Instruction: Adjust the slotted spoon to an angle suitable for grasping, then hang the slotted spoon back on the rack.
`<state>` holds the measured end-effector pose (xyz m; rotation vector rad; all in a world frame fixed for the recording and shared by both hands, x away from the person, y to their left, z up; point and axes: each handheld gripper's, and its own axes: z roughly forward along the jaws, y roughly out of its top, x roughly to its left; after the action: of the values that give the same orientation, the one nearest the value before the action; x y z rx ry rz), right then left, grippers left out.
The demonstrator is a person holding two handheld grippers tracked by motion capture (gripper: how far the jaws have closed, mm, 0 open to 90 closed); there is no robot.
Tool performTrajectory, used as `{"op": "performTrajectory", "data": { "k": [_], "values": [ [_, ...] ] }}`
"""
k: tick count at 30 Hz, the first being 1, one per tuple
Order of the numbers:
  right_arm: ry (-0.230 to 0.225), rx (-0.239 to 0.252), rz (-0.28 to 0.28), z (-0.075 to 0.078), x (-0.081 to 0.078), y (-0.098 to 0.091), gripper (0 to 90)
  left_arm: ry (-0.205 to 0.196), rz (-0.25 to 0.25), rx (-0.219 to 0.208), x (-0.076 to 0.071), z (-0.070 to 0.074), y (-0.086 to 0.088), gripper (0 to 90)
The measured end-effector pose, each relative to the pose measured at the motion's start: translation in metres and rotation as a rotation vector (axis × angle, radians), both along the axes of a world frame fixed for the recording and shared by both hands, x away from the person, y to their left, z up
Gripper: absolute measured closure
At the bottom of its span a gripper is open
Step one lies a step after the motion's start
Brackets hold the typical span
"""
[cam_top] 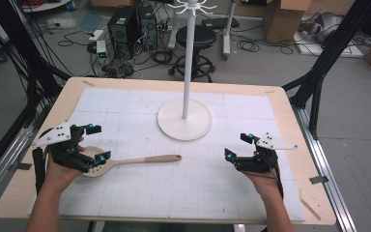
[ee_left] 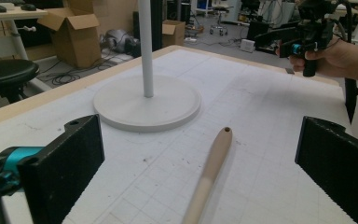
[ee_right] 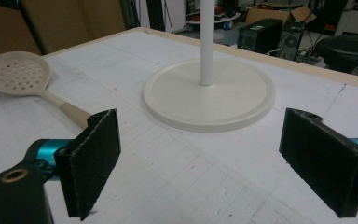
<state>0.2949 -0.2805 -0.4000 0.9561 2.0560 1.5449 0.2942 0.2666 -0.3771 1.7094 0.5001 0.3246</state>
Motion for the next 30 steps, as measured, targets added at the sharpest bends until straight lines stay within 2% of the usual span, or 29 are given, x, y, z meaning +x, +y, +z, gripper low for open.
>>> {"op": "performTrajectory", "data": {
  "k": [11, 17, 21, 24, 26, 30],
  "values": [
    [0.0, -0.01, -0.014, 0.0, -0.001, -0.004, 11.9, 0.003, -0.015, 0.002, 0.002, 0.001, -0.005, 1.7],
    [-0.001, -0.021, -0.013, 0.0, -0.001, -0.003, 11.9, 0.014, -0.031, 0.024, 0.001, 0.002, -0.014, 1.7],
    [-0.003, -0.032, -0.018, 0.0, 0.0, -0.003, 11.9, 0.033, -0.051, 0.061, 0.005, 0.003, -0.024, 1.7],
    [0.005, -0.037, -0.019, -0.002, 0.002, -0.003, 11.9, 0.047, -0.055, 0.118, 0.012, 0.006, -0.038, 1.7],
    [0.014, -0.045, -0.014, -0.003, 0.003, -0.002, 11.9, 0.052, -0.058, 0.127, 0.014, 0.006, -0.043, 1.7],
    [0.016, -0.057, -0.006, -0.004, 0.004, 0.0, 11.9, 0.08, -0.079, 0.205, 0.023, 0.007, -0.063, 1.7]
  ]
}}
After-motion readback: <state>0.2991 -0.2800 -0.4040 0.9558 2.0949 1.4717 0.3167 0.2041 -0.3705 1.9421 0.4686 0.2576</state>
